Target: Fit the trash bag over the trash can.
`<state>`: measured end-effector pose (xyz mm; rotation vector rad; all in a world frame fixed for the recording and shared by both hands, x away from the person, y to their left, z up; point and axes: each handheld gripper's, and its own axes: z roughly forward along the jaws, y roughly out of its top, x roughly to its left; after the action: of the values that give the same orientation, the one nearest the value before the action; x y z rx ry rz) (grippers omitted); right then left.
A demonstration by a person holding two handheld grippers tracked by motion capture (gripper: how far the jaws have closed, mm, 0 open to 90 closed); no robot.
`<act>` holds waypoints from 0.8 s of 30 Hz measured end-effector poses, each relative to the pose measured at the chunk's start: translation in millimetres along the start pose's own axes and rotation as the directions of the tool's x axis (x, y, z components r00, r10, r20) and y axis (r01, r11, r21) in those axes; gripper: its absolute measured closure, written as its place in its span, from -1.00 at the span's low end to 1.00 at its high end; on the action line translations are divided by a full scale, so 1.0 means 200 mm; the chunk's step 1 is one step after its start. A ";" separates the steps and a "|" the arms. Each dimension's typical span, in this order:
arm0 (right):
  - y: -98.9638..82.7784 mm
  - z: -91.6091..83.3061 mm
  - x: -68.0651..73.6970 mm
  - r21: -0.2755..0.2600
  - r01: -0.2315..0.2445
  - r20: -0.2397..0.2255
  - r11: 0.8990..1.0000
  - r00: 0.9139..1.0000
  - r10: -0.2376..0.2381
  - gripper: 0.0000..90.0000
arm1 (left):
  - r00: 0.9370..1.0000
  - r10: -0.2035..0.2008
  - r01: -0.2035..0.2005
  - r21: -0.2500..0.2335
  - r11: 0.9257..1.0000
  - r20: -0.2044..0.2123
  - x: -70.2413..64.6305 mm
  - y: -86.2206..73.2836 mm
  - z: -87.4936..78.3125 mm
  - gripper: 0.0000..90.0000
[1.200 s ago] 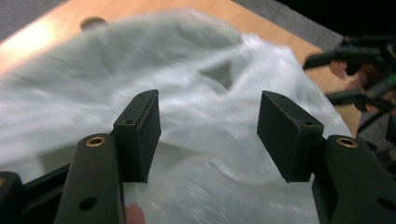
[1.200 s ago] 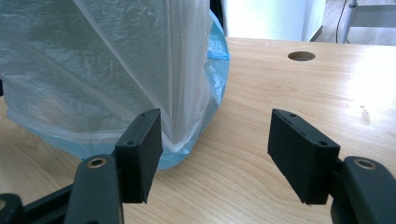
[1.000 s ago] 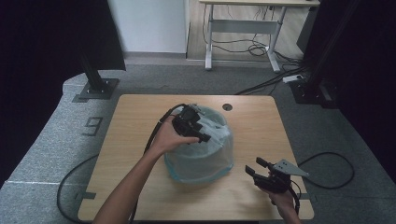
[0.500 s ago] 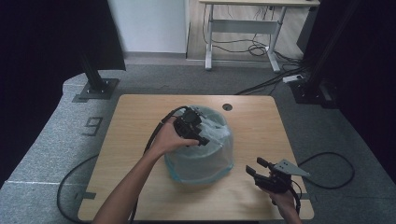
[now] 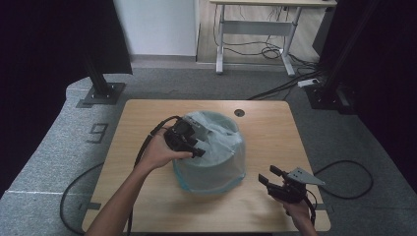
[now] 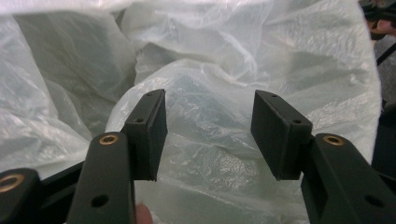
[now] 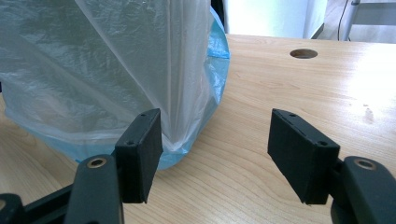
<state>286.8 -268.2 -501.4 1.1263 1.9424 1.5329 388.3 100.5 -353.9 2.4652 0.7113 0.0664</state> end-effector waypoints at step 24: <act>0.00 -0.01 -0.02 0.000 0.001 0.010 1.000 1.000 -0.001 -0.23 | 1.000 -0.027 0.027 -0.114 0.993 0.007 -0.01 -0.04 -0.06 -0.08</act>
<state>287.9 -271.5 -501.7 1.1305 1.9363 1.5242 380.6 110.1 -348.2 2.3454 0.7181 0.0874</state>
